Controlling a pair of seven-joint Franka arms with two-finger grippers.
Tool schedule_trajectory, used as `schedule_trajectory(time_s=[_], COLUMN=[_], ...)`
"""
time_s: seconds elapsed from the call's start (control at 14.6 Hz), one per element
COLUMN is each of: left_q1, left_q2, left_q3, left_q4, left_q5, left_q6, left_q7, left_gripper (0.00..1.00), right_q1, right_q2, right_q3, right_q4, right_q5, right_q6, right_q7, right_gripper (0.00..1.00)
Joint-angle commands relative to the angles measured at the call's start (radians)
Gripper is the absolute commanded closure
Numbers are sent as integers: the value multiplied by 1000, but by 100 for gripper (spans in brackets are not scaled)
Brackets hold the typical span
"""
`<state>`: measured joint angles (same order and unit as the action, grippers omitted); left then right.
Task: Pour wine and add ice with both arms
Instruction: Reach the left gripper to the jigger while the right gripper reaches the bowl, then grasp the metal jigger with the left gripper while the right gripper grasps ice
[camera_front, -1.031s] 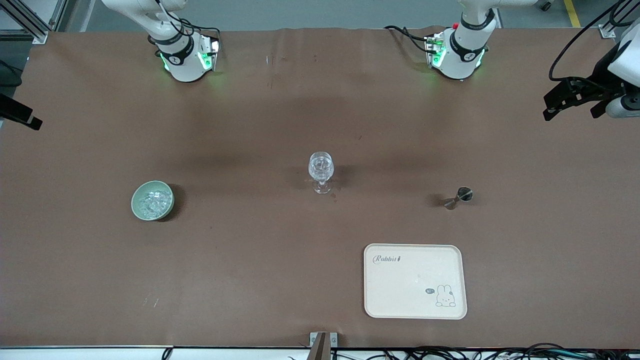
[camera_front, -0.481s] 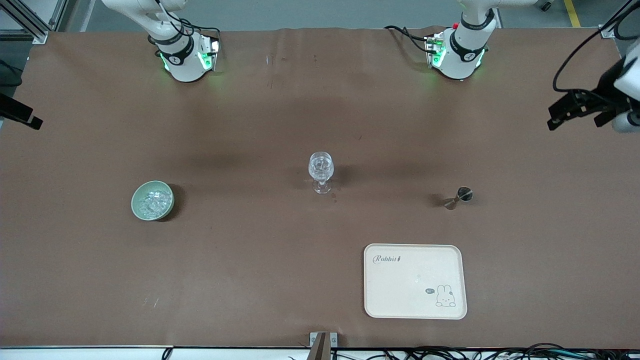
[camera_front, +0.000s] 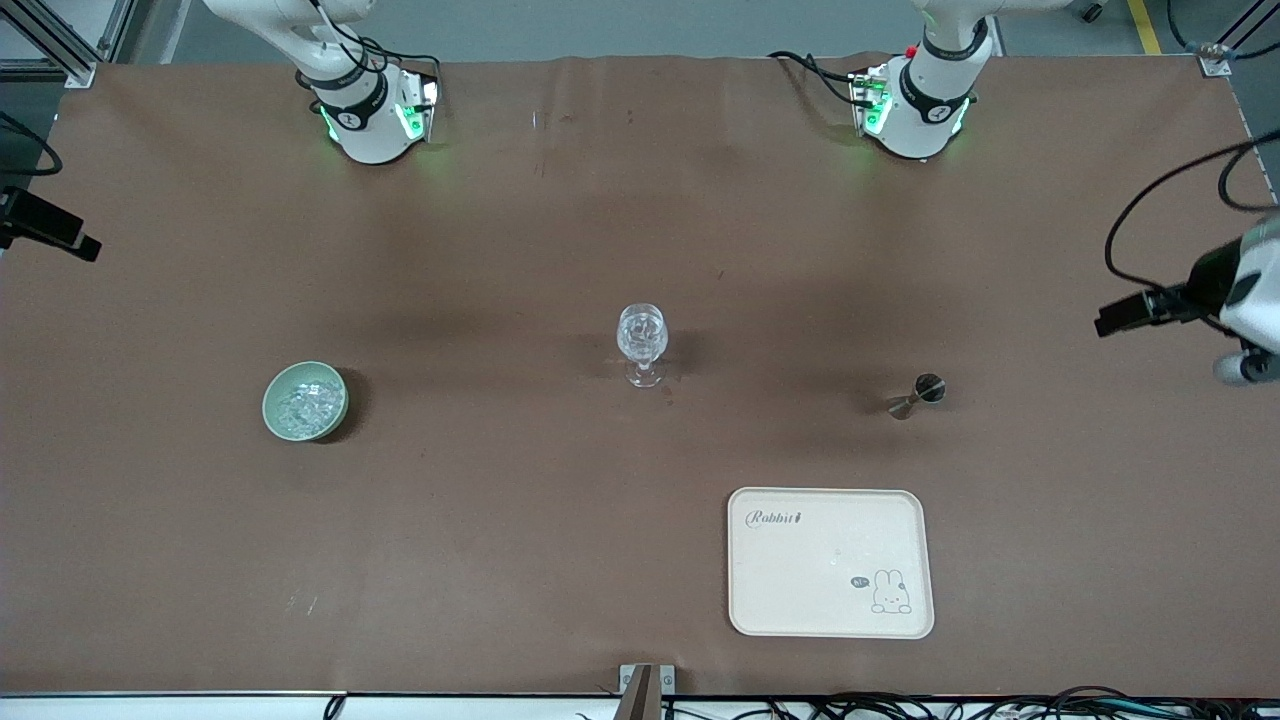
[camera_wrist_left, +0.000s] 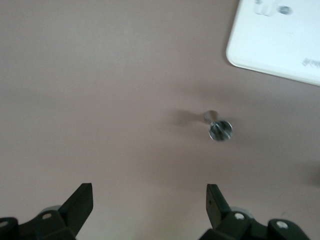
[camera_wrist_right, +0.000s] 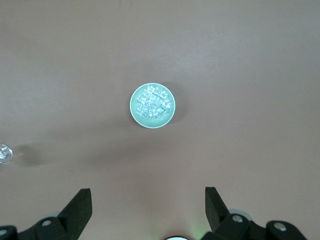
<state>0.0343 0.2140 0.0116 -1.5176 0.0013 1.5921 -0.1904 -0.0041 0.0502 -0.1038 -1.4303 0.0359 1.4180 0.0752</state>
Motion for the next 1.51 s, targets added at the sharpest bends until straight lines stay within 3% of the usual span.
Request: schedule_trajectory(time_s=[0.0,0.27,0.41,0.76,1.1,1.24,1.44], left_q1=[19,48,91,148,182,184,182], left_q2=[88,191,257,424,541,574,620], left_q3=[-1,-1,-1,-1,-1,-1,-1], left_q4=[57,59,59,59,56,54,53], left_q5=[-35,-113,-222,-473,-708,-736,-808], left_q6=[-17,-15,-11,9,34,34,34], left_q7=[-192,-316,-348,-351,-414,-402,-400], left_gripper=[0,1,2,2,1,3,10], right_q1=[13,55,65,56,32,26,30], right_q2=[22,23,61,180,261,281,290], right_q3=[6,6,6,6,6,6,7], right_q4=[-105,-378,-487,-640,-677,-682,-716], right_q5=[4,4,4,3,2,2,4], right_q6=[115,378,551,882,950,963,987], right_q7=[9,9,-20,-69,-126,-140,-141], right_gripper=[0,0,0,0,0,7,27])
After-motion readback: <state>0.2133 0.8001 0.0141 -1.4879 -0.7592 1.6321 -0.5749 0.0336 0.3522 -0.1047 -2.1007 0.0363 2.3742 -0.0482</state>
